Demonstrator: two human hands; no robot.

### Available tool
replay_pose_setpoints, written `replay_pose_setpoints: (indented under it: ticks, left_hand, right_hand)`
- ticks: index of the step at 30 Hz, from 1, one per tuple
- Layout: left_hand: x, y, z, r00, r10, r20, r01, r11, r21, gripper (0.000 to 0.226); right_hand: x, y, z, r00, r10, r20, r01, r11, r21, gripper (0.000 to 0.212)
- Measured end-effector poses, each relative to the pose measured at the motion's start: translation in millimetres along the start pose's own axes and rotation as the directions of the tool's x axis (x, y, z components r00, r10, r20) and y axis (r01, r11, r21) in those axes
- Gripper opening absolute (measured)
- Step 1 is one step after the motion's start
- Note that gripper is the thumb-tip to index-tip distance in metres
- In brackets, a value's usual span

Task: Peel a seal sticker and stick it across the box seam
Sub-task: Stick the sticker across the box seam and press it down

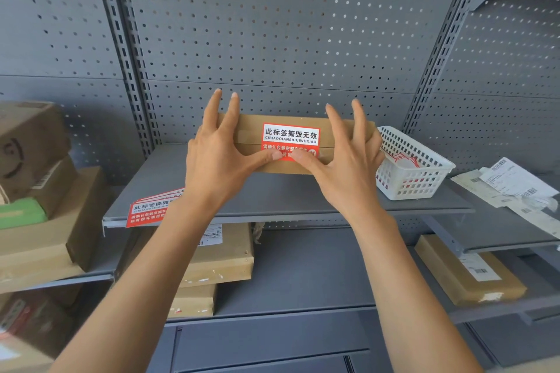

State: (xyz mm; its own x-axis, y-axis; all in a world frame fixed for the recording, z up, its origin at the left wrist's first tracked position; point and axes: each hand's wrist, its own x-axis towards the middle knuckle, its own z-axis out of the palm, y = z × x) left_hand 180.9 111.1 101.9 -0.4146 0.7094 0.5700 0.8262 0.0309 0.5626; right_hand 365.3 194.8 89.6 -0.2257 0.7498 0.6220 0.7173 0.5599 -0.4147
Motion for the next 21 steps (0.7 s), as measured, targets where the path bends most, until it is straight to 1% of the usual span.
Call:
replay_pose_setpoints:
  ticks: [4,8,13,15,18,19,21]
  left_hand:
    - [-1.0,-6.5,-7.5,0.999,0.033,0.031,-0.032,0.999,-0.037,0.119]
    - [1.8,-13.0,-13.6,0.997,0.041,0.066,-0.037,0.997,-0.068,0.111]
    - [1.1,-15.8,-18.7,0.993,0.026,0.111,-0.016,0.996,-0.087,0.113]
    - [-0.6,-12.6,-16.3,0.995,0.009,0.099,-0.002,0.997,-0.072,0.117]
    - [-3.3,-6.6,-10.2,0.999,-0.006,0.044,0.006,1.0,-0.013,0.127]
    - [-3.8,-6.3,-8.9,0.999,-0.009,0.034,0.009,1.0,0.001,0.129]
    - [-3.6,-8.7,-8.4,0.999,-0.008,0.035,0.008,1.0,0.006,0.129]
  right_hand:
    - [1.0,6.7,-3.9,0.997,-0.041,0.065,0.038,0.998,0.055,0.087]
    - [0.6,13.6,-6.6,0.991,-0.078,0.108,0.066,0.991,0.115,0.075]
    - [-3.9,12.8,-10.2,0.986,-0.112,0.127,0.096,0.988,0.12,0.062]
    - [-6.7,5.8,-9.5,0.989,-0.069,0.127,0.053,0.99,0.128,0.071]
    - [-10.7,-7.9,-4.8,0.995,-0.005,0.101,-0.001,0.998,0.062,0.096]
    - [-11.7,-10.7,-3.3,0.996,-0.004,0.09,0.0,0.999,0.041,0.1]
    - [-12.0,-11.2,-2.1,0.996,-0.003,0.093,-0.001,0.999,0.045,0.1]
